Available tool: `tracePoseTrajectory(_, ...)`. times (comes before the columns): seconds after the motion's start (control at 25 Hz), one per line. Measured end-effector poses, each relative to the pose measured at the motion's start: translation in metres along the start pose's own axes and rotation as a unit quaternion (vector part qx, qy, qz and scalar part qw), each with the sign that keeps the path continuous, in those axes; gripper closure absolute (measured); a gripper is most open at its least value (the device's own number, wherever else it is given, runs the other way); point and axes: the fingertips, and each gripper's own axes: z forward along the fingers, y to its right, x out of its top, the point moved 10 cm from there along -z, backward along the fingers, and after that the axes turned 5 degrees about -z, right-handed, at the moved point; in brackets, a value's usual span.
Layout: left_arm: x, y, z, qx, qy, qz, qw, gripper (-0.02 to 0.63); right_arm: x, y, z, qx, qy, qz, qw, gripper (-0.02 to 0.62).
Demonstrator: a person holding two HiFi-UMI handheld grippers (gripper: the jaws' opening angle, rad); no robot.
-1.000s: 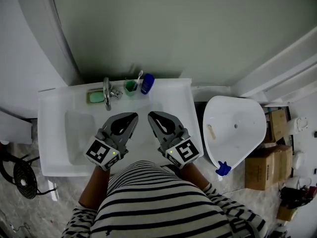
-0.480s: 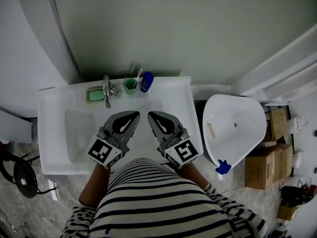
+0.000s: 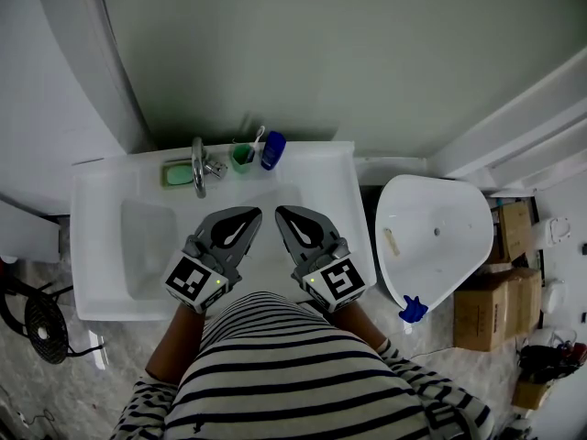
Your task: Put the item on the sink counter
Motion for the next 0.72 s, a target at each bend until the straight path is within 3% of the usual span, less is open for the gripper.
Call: tracePoseTrajectory(0.72, 0.0010, 0.0019, 0.0017, -0.005, 0.000, 0.001, 1.0000, 0.600, -0.0024, -0.0002, -0.0046, 0.000, 0.003, 0.009, 1.000, 0.589)
